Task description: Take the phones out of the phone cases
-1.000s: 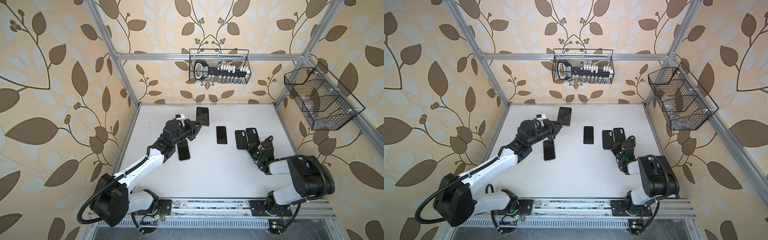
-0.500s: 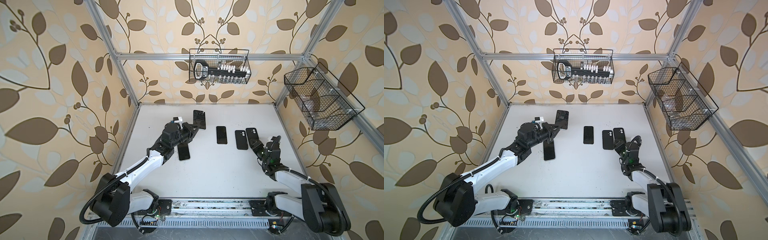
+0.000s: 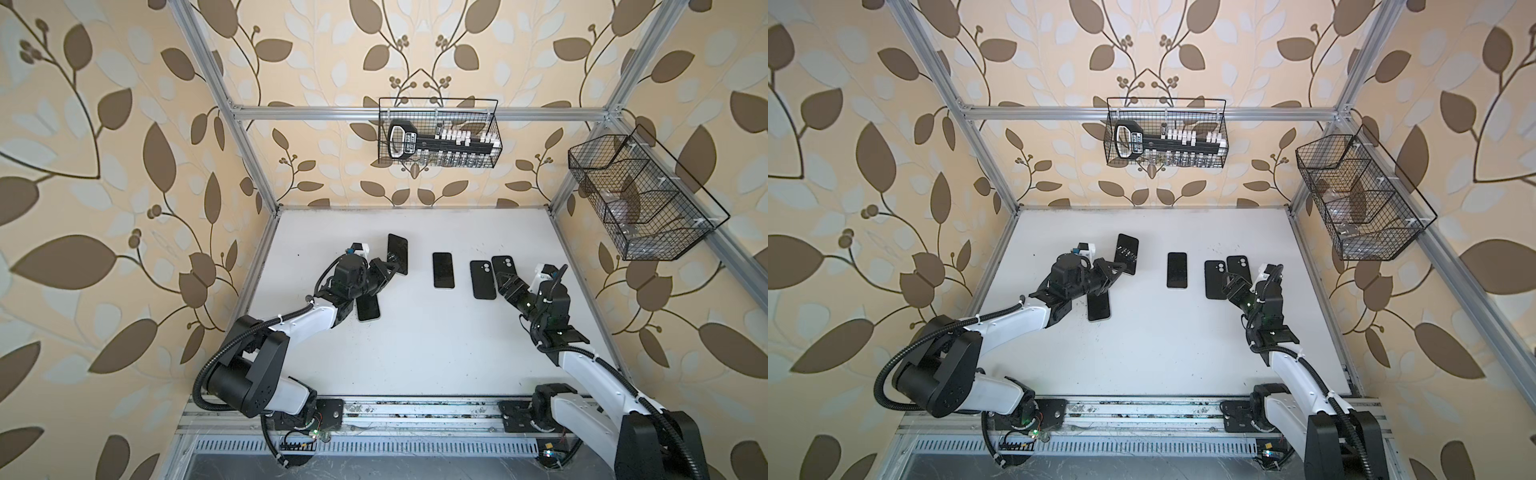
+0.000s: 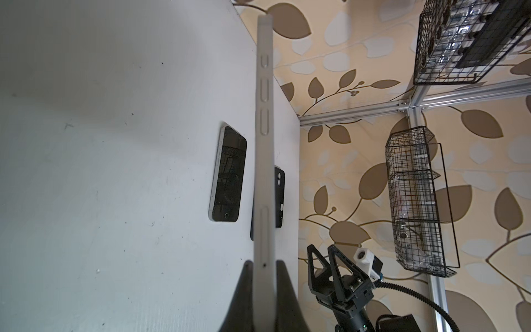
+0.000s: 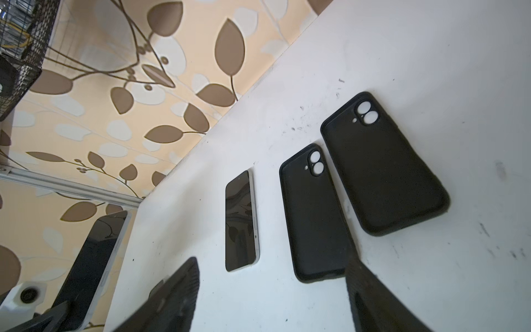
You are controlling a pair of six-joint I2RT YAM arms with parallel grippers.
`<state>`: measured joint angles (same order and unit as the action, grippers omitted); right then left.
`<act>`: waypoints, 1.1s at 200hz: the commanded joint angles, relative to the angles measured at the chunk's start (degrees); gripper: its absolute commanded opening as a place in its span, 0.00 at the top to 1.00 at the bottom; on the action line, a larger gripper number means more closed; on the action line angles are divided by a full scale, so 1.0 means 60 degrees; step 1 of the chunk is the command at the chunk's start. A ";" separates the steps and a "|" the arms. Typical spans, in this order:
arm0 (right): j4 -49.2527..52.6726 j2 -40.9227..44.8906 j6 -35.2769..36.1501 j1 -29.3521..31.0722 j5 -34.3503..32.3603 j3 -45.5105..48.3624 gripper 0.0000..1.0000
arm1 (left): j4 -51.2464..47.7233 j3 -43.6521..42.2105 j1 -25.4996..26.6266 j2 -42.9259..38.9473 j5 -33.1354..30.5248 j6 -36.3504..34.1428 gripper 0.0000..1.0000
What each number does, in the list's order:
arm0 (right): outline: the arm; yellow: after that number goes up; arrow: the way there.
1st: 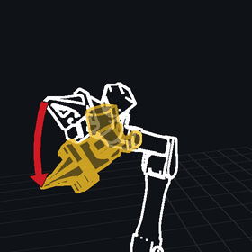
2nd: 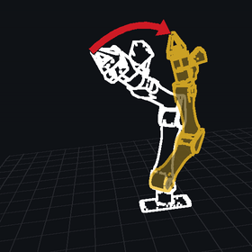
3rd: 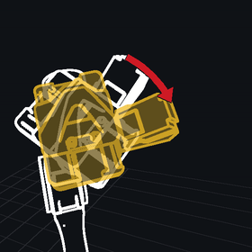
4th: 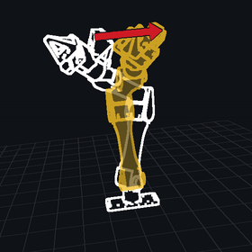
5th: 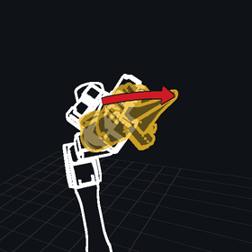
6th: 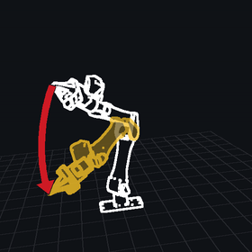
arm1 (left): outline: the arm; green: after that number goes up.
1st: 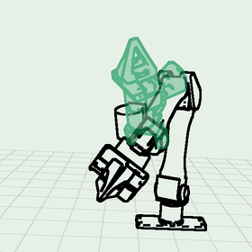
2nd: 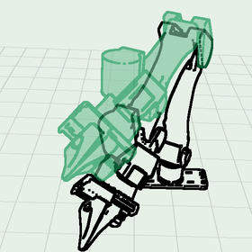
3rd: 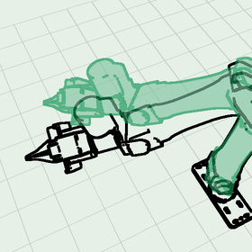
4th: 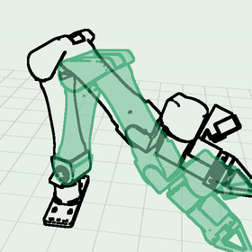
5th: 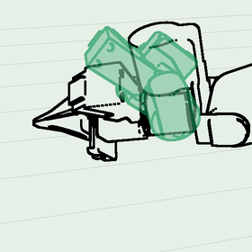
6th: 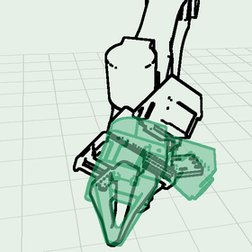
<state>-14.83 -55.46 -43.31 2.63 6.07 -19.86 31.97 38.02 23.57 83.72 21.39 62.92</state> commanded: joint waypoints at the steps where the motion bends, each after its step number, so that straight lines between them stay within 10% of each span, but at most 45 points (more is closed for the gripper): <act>1: 0.0359 0.0015 0.0392 0.0141 0.0273 -0.0106 0.16 | 0.2018 -0.0121 0.0026 0.0686 0.0382 -0.0292 1.00; 22: 0.0439 -0.0055 0.0447 0.0256 0.0335 -0.0121 0.00 | 0.2811 -0.0017 0.0068 0.1495 0.0429 0.0024 1.00; 220: 0.0440 -0.0029 0.0817 0.0118 0.0724 0.0378 0.00 | 0.4223 0.1463 0.0796 0.4921 -0.0254 0.0793 1.00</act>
<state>-11.75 -55.16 -39.13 3.73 9.37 -18.79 51.31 43.99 27.38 112.86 20.34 67.64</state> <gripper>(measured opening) 0.997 0.099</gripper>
